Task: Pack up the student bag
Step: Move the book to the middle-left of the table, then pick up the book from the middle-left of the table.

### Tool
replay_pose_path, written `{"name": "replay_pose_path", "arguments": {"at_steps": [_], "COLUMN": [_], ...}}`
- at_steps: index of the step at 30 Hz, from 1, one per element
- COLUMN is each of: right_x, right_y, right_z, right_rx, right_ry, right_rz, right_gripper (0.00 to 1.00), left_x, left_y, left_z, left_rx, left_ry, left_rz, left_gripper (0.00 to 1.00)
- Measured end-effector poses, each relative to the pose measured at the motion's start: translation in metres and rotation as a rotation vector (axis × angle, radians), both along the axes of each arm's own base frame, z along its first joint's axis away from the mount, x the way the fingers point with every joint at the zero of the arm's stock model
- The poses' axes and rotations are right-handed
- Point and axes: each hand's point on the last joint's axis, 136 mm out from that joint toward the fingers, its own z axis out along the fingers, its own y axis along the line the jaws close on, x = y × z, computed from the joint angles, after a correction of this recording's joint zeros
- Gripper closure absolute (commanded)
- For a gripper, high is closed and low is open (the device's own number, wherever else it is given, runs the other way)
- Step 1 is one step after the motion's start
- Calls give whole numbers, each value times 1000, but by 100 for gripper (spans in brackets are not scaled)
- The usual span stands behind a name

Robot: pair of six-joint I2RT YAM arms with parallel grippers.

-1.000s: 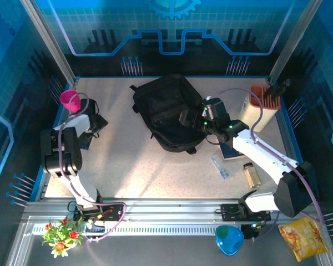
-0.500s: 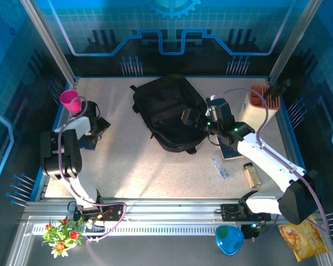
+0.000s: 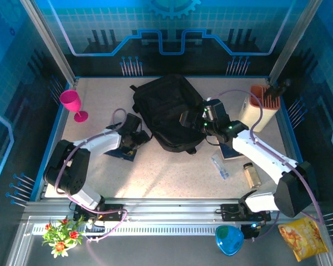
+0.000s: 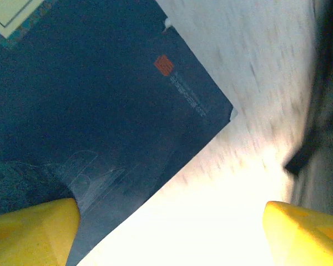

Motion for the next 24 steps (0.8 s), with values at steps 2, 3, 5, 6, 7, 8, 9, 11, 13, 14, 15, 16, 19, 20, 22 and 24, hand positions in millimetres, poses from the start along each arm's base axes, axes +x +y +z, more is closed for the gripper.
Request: {"name": "replay_pose_path", "arguments": {"at_steps": [2,3,5,6,7,8,9,11,13,14,15,16,19,20,22,24], "right_x": [1,2,3,4,4,5,6,6,4,2,0,-1,0,0,1,3], "right_y": [7,13,26,36,49,60,72,98,126,137,150,162,192,198,213,223], "right_z": [-6,-9,-12,-13,-14,-14,-14,-15,-19,-22,-26,-31,-47,-53,-68,-82], "right_rx": [-12,-23,-46,-60,-79,-88,-102,-126,-158,-171,-189,-205,-246,-259,-284,-303], "right_ry": [15,24,33,34,35,31,26,16,7,6,6,6,5,8,19,33], "right_rz": [16,32,72,102,142,173,209,279,355,386,422,454,519,533,562,581], "right_gripper": [2,3,7,10,14,18,20,24,26,28,30,32,36,37,39,40], "left_x": [-12,-16,-19,-19,-17,-16,-15,-17,-24,-29,-33,-38,-50,-53,-61,-65], "left_y": [-8,-7,0,6,14,21,33,57,81,90,98,105,116,117,117,115], "left_z": [3,6,15,22,29,34,39,43,43,41,39,37,27,24,15,9], "left_rx": [-9,-8,-9,-13,-20,-22,-24,-21,-12,-6,-3,-4,-21,-29,-51,-70], "left_ry": [24,31,26,16,-2,-16,-33,-52,-55,-50,-45,-39,-17,-11,13,23], "left_rz": [-31,-33,-17,-4,19,34,61,115,177,194,213,232,264,269,274,271], "left_gripper": [12,12,13,16,21,24,27,29,33,33,34,34,34,35,35,36]}}
